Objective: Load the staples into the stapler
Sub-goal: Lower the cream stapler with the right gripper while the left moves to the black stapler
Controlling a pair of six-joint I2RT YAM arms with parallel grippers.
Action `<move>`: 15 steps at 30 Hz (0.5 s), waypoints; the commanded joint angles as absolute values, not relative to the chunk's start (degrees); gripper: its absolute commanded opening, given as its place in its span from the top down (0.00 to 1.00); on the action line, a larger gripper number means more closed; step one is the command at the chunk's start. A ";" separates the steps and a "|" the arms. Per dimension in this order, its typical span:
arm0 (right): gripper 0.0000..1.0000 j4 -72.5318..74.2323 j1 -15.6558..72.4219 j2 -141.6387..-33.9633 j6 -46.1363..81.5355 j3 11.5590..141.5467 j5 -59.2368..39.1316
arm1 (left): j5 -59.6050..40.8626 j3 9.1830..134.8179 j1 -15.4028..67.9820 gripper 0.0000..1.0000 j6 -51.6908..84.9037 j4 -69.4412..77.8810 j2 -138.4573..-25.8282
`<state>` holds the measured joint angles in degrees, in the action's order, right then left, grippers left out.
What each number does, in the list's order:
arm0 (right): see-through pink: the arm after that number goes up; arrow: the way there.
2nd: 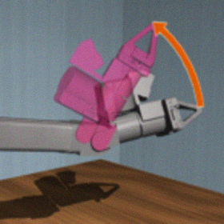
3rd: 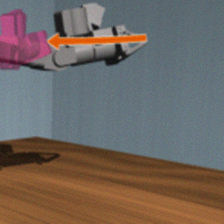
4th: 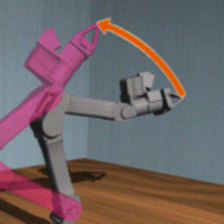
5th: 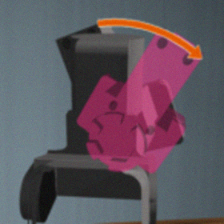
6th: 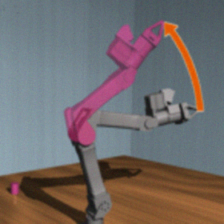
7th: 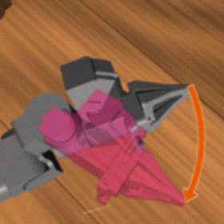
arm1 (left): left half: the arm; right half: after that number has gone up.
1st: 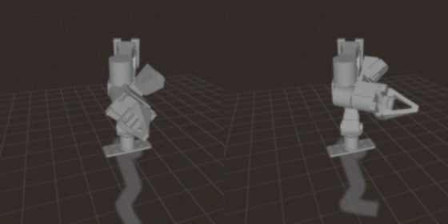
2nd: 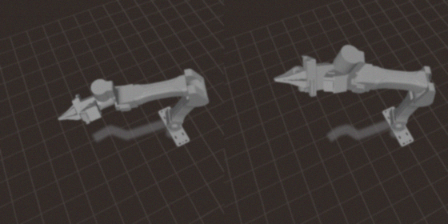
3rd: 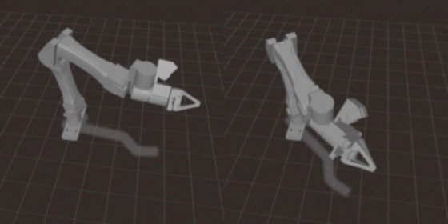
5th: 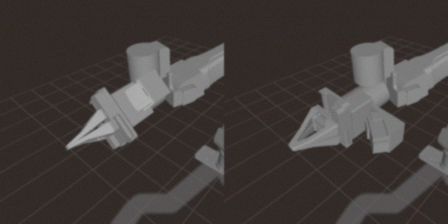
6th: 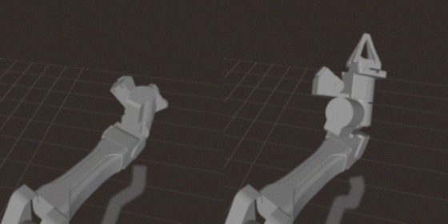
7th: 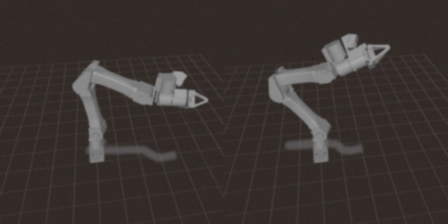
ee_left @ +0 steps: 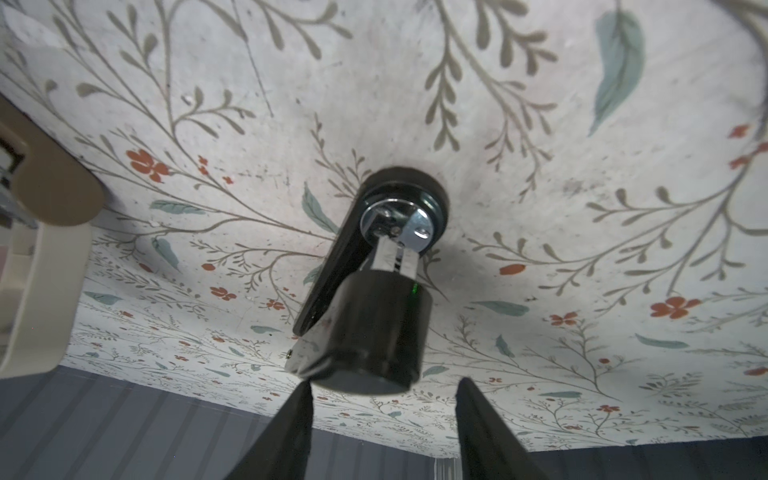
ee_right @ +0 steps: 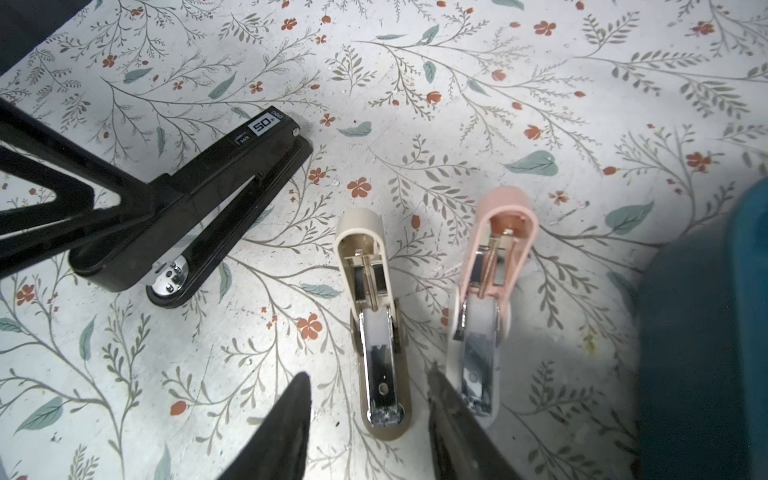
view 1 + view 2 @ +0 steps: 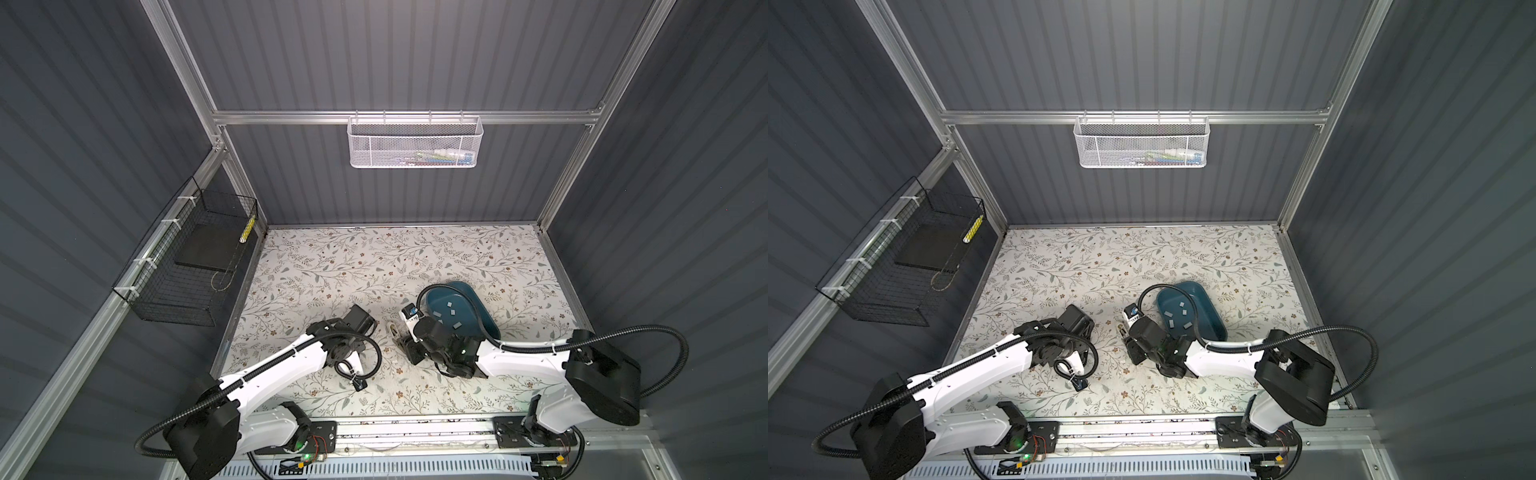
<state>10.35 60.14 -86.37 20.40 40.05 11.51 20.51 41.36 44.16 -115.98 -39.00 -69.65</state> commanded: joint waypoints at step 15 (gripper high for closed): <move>0.53 12.52 59.76 -84.12 19.78 37.63 10.87 | 21.45 44.22 47.92 0.64 -112.03 -40.78 -79.59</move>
